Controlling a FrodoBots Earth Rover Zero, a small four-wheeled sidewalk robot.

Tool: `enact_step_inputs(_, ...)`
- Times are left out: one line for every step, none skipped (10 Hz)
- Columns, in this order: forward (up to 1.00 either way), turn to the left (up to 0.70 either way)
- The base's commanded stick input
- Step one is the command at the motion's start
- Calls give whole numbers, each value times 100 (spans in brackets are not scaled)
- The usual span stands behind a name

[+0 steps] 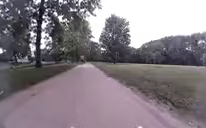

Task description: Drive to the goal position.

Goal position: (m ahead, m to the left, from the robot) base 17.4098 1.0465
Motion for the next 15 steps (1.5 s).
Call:
enact_step_inputs(70,1)
enact_step_inputs(70,11)
enact_step_inputs(70,14)
enact_step_inputs(70,14)
enact_step_inputs(70,14)
enact_step_inputs(70,14)
enact_step_inputs(70,14)
enact_step_inputs(70,14)
enact_step_inputs(70,14)
enact_step_inputs(70,14)
enact_step_inputs(70,14)
enact_step_inputs(70,7)
enact_step_inputs(70,0)
enact_step_inputs(70,0)
enact_step_inputs(70,0)
